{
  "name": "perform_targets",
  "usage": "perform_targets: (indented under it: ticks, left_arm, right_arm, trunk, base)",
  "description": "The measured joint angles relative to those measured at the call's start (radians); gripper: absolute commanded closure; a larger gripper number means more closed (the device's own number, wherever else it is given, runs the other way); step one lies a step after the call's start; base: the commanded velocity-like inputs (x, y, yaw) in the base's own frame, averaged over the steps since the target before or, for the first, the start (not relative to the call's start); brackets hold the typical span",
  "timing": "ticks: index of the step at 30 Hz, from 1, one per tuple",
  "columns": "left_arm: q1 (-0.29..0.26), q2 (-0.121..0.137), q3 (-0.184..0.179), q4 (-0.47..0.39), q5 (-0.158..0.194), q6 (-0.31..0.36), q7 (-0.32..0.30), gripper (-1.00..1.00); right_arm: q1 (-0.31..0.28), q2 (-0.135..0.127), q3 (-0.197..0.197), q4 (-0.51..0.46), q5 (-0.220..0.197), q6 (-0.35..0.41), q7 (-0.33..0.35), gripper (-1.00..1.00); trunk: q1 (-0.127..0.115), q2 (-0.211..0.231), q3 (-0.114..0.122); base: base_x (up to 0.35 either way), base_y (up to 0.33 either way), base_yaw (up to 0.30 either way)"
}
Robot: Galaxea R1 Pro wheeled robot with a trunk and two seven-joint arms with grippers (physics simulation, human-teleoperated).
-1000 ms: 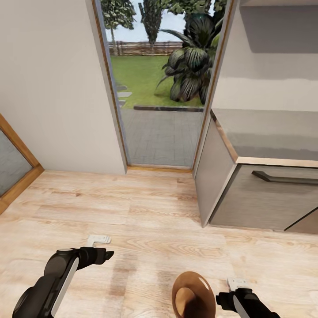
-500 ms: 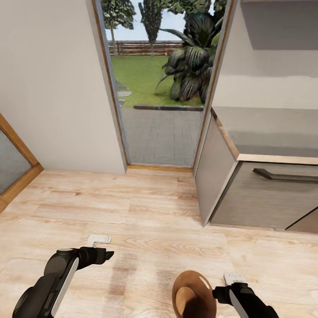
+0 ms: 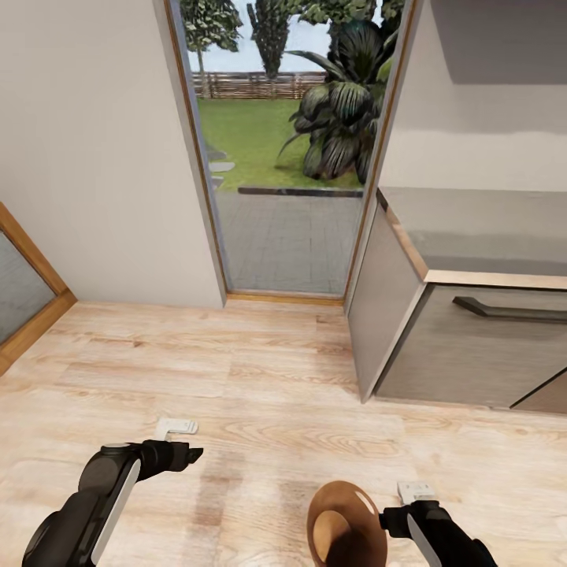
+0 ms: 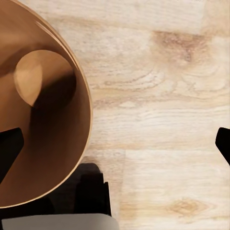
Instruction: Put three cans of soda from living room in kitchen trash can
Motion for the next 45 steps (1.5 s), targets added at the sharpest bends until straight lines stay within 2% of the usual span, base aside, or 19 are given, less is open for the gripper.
perform_targets:
  ticks: [5,10,20,30,45]
  left_arm:
    - [0.000,0.000,-0.001,0.000,0.000,0.000,0.000,-1.00]
    - [0.000,0.000,-0.001,0.000,0.000,-0.001,0.000,-1.00]
    - [0.000,0.000,-0.001,0.000,0.000,-0.001,0.000,-1.00]
    - [0.000,0.000,-0.002,-0.002,0.000,0.001,-0.002,-1.00]
    - [0.000,0.000,-0.002,-0.002,0.000,0.000,-0.002,-1.00]
  right_arm:
    - [0.000,0.000,0.000,0.002,0.001,0.000,0.000,-1.00]
    - [0.000,0.000,0.000,0.002,0.001,-0.001,0.000,-1.00]
    - [0.000,0.000,0.000,0.006,0.000,-0.001,0.000,-1.00]
    - [0.000,0.000,0.001,0.008,0.000,-0.001,0.000,-1.00]
    - [0.000,0.006,0.006,0.007,0.000,-0.001,0.000,-1.00]
  trunk:
    - [0.019,-0.035,-0.016]
    - [0.019,-0.035,-0.016]
    - [0.057,-0.105,-0.047]
    - [0.058,-0.105,-0.047]
    - [0.115,-0.210,-0.094]
  base:
    - [0.000,0.000,0.000]
    - [0.000,0.000,0.000]
    - [0.000,0.000,0.000]
    - [0.000,0.000,0.000]
    - [0.000,0.000,0.000]
